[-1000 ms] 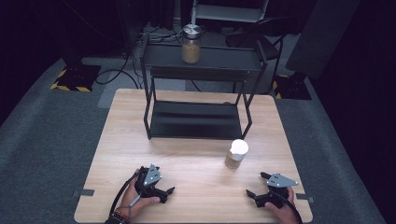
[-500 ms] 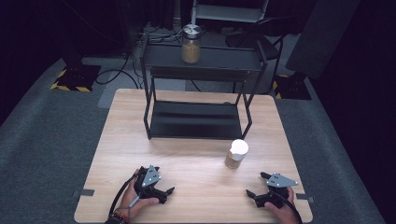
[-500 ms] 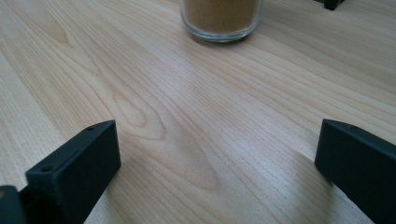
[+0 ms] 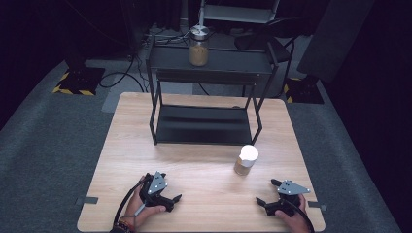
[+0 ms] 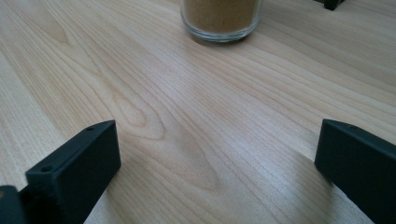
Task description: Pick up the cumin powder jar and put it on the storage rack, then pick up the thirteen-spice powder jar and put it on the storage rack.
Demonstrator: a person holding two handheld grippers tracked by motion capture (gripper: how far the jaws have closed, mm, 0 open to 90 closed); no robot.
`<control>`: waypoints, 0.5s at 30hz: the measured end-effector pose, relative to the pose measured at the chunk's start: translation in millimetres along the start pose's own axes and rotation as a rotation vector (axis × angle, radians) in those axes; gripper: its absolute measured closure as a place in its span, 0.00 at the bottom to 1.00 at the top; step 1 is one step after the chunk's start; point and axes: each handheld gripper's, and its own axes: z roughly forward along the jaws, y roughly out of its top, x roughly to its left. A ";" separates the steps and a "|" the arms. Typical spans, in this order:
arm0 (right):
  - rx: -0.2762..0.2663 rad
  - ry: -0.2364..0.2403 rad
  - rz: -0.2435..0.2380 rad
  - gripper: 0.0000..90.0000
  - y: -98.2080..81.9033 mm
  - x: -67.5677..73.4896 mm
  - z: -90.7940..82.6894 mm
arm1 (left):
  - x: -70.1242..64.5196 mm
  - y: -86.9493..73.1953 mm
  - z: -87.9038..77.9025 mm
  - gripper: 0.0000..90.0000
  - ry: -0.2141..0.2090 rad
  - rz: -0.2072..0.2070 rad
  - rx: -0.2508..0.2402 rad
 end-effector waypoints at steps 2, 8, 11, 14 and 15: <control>0.000 0.000 0.000 0.00 0.0 0.0 0.0 | 0.0 0.0 0.0 0.00 0.000 0.000 0.000; 0.000 0.000 0.000 0.00 0.0 0.0 0.0 | -0.2 0.0 0.0 0.00 0.001 -0.001 0.000; 0.000 0.000 0.000 0.00 0.0 0.0 0.0 | -0.6 -0.1 0.0 0.00 0.004 -0.003 0.000; 0.000 0.000 0.000 0.00 0.0 0.0 0.0 | -0.7 -0.1 0.0 0.00 0.004 -0.004 -0.001; 0.000 0.000 0.000 0.00 0.0 0.0 0.0 | -0.6 -0.1 0.0 0.00 0.004 -0.004 0.000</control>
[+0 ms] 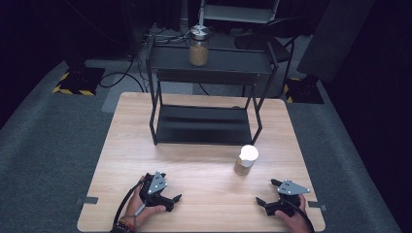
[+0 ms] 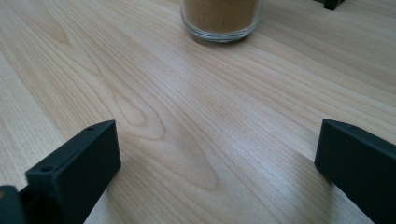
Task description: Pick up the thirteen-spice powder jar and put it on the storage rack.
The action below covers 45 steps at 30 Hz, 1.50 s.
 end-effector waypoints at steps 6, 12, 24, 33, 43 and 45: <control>0.000 0.000 0.000 0.00 0.0 0.0 0.0 | 0.0 0.0 0.0 0.00 0.000 0.000 0.000; 0.000 0.000 0.000 0.00 0.0 0.0 -0.1 | 0.0 0.0 0.0 0.00 0.000 0.000 0.000; 0.006 -0.009 0.005 0.00 2.3 1.7 0.6 | -0.1 0.1 -0.2 0.00 0.002 -0.001 0.000; 0.002 -0.013 0.017 0.00 6.2 0.6 -1.7 | -0.2 0.1 -0.2 0.00 0.002 -0.001 0.000; -0.053 0.003 0.032 0.01 35.6 -0.8 2.3 | -0.4 0.1 -0.2 0.00 0.003 -0.001 0.000; -0.066 0.014 0.032 0.01 45.2 -3.6 6.1 | -0.4 0.1 -0.2 0.00 0.003 -0.002 0.000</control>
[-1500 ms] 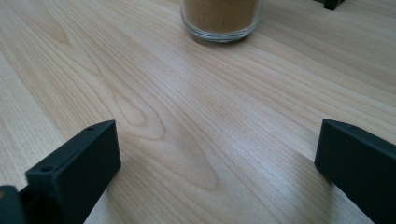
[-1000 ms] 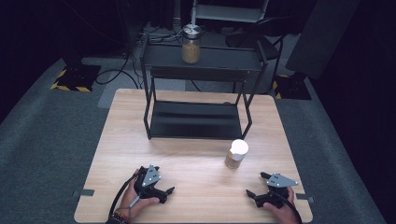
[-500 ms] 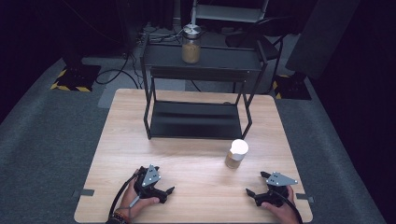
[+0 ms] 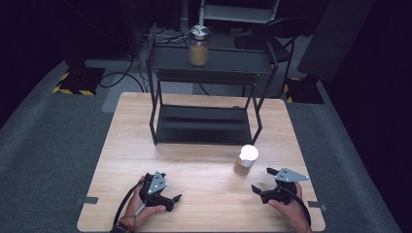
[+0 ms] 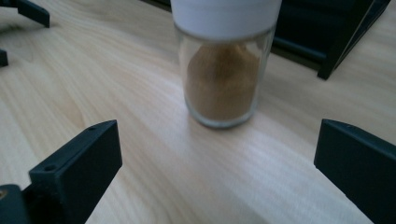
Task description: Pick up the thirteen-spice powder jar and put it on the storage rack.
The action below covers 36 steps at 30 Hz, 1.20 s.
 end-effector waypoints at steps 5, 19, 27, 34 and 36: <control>0.004 0.000 -0.016 0.01 19.1 -1.5 11.4 | 0.0 0.0 0.0 0.00 0.000 0.000 0.000; -0.011 0.010 -0.033 0.02 42.2 -2.1 37.1 | 0.1 0.0 -0.1 0.00 0.000 0.000 0.000; -0.017 0.017 -0.038 0.03 48.0 -2.2 48.1 | 0.2 -0.1 -0.1 0.00 -0.001 0.000 0.000; -0.025 0.009 -0.050 0.14 48.3 -1.6 55.5 | 0.4 -0.3 -0.3 0.00 -0.001 0.000 -0.001; -0.028 0.005 -0.059 0.18 48.0 -1.0 57.4 | 0.4 -0.3 -0.3 0.00 -0.002 0.000 -0.001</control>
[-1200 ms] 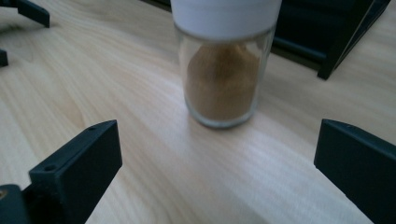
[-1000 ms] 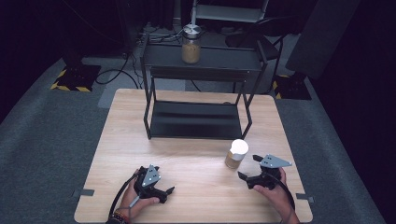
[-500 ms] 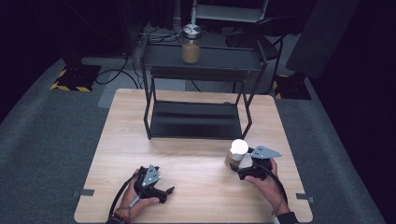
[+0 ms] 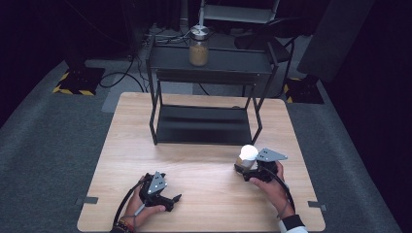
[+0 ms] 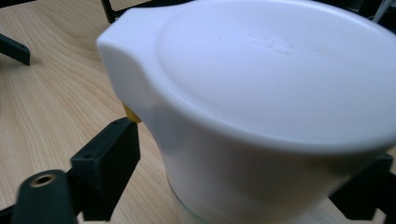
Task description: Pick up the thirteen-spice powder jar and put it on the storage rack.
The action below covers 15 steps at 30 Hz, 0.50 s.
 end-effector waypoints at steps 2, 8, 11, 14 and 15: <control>-0.006 -0.015 -0.003 0.22 -0.4 2.5 1.2 | 0.1 0.0 0.0 0.00 0.000 0.000 0.000; -0.019 -0.042 -0.011 0.32 -2.4 3.9 2.3 | 0.1 0.0 0.0 0.00 0.000 0.000 0.000; -0.029 -0.042 -0.009 0.33 -4.8 3.8 2.6 | 0.2 0.0 0.0 0.00 -0.001 0.000 0.000; -0.036 -0.039 -0.005 0.33 -6.4 3.0 2.5 | 0.1 0.0 0.0 0.00 0.000 0.000 0.000; -0.034 -0.038 -0.008 0.34 -5.8 3.3 2.5 | 0.1 0.0 0.0 0.00 0.000 -0.001 0.000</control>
